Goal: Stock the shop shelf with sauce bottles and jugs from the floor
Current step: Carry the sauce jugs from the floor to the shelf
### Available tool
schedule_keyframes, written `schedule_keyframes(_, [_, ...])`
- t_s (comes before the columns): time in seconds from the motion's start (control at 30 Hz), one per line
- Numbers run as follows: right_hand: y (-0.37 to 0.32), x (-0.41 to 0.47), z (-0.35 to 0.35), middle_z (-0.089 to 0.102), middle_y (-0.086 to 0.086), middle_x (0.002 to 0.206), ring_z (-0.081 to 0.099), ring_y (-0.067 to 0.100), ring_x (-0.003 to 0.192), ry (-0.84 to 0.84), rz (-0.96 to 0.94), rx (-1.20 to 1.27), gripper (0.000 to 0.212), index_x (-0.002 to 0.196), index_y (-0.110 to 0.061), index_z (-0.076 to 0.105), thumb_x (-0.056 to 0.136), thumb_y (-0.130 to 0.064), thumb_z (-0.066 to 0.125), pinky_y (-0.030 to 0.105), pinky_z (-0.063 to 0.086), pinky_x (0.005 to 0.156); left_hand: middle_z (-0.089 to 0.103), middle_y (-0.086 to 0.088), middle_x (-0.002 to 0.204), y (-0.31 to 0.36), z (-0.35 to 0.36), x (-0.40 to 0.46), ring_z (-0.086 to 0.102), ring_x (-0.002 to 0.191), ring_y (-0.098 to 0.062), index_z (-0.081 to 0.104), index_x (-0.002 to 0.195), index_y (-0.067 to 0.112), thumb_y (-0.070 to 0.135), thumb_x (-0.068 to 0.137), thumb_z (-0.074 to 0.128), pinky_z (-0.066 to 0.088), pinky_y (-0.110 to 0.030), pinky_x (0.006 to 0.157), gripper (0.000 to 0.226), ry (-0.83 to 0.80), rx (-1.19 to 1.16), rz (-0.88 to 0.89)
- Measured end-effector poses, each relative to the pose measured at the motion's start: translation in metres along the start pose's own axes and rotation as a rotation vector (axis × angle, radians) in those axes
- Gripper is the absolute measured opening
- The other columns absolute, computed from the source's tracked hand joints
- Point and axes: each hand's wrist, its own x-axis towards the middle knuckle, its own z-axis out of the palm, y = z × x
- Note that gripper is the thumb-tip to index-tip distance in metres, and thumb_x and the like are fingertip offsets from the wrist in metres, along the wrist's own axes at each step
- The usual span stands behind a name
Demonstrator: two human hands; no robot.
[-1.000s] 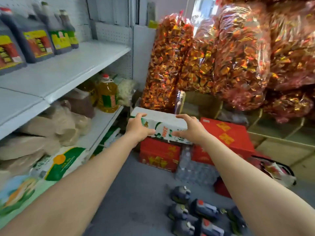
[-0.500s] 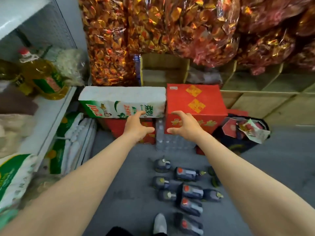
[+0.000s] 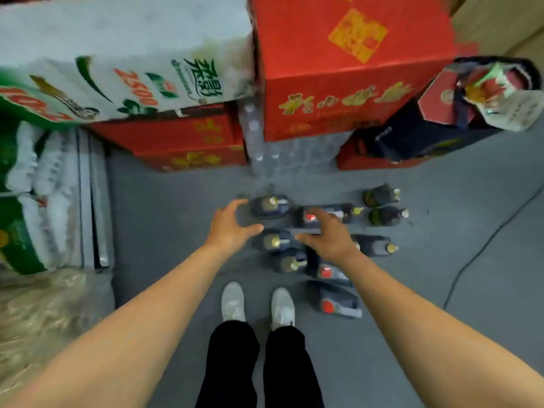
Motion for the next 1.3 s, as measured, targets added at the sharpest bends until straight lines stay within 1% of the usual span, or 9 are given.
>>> schedule_keyframes(0.17, [0.081,0.024,0.073,0.059,0.016,0.134,0.054,0.034,0.125,-0.062,0.144,-0.023,0.066,0.139,-0.013,0.052,0.083,-0.030,0.081,0.036,0.041,0.099,0.056,-0.014,0.132,-0.076,0.070,0.040,0.054,0.123,-0.028,0.057,0.132,0.014,0.020,0.073,0.088,0.040,-0.025,0.096,0.067,-0.115,0.025,-0.040])
schedule_keyframes(0.4, [0.168,0.050,0.142,0.057,0.020,0.134,0.051,0.037,0.126,-0.071,0.223,-0.088,0.072,0.142,-0.014,0.049,0.081,-0.027,0.082,0.035,0.037,0.100,0.055,-0.013,0.134,-0.160,0.156,0.076,0.052,0.123,-0.027,0.057,0.132,0.019,0.030,0.073,0.087,0.037,-0.023,0.091,0.067,-0.243,0.111,-0.008])
schedule_keyframes(0.67, [0.249,0.103,0.212,0.048,0.015,0.148,0.044,0.034,0.137,-0.120,0.153,-0.129,0.103,0.157,-0.015,0.022,0.077,-0.030,0.085,0.036,0.034,0.110,0.053,-0.007,0.137,-0.246,0.237,0.117,0.050,0.127,-0.023,0.055,0.135,0.026,0.037,0.072,0.086,0.037,-0.025,0.098,0.071,-0.216,0.057,0.095])
schedule_keyframes(0.8, [0.287,0.129,0.245,0.039,0.010,0.156,0.039,0.029,0.143,-0.114,0.117,-0.071,0.120,0.160,-0.015,0.004,0.074,-0.026,0.088,0.032,0.032,0.114,0.050,0.000,0.142,-0.278,0.286,0.136,0.047,0.130,-0.014,0.050,0.140,0.028,0.040,0.073,0.085,0.034,-0.017,0.097,0.077,-0.180,-0.075,0.140])
schedule_keyframes(0.9, [0.305,0.145,0.262,0.025,0.007,0.163,0.029,0.022,0.148,-0.062,0.126,0.013,0.125,0.159,-0.013,-0.004,0.075,-0.016,0.087,0.015,0.028,0.110,0.045,0.002,0.144,-0.293,0.316,0.151,0.041,0.128,-0.005,0.047,0.144,0.020,0.027,0.073,0.087,0.028,0.002,0.091,0.082,-0.132,-0.174,0.190])
schedule_keyframes(0.97, [0.310,0.155,0.273,0.020,0.002,0.162,0.031,0.015,0.141,-0.042,0.117,0.159,0.118,0.159,-0.015,-0.004,0.078,0.001,0.081,-0.005,0.034,0.086,0.045,0.003,0.143,-0.303,0.327,0.160,0.040,0.126,0.002,0.046,0.145,0.016,0.021,0.073,0.087,0.026,0.007,0.090,0.083,-0.117,-0.231,0.228])
schedule_keyframes(1.03, [0.311,0.161,0.285,0.021,-0.001,0.159,0.032,0.012,0.136,0.011,0.144,0.252,0.112,0.159,-0.016,0.002,0.079,0.005,0.078,-0.005,0.036,0.081,0.045,0.008,0.139,-0.310,0.329,0.167,0.042,0.122,0.008,0.046,0.145,0.017,0.021,0.074,0.087,0.034,0.001,0.095,0.082,-0.133,-0.293,0.244])
schedule_keyframes(1.17, [0.321,0.159,0.310,0.029,0.009,0.155,0.035,0.025,0.142,0.057,0.059,0.057,0.117,0.159,-0.019,0.011,0.072,-0.012,0.088,0.024,0.032,0.110,0.048,0.009,0.143,-0.333,0.320,0.175,0.048,0.132,-0.008,0.048,0.137,0.040,0.051,0.059,0.086,0.046,-0.041,0.107,0.087,-0.144,-0.337,0.275])
schedule_keyframes(1.3, [0.316,0.165,0.330,0.035,0.008,0.145,0.043,0.023,0.134,-0.016,-0.058,0.167,0.108,0.157,-0.030,0.022,0.072,-0.009,0.085,0.034,0.045,0.106,0.045,0.003,0.146,-0.366,0.295,0.179,0.045,0.135,-0.012,0.046,0.133,0.050,0.065,0.054,0.086,0.042,-0.046,0.110,0.090,-0.150,-0.257,0.318])
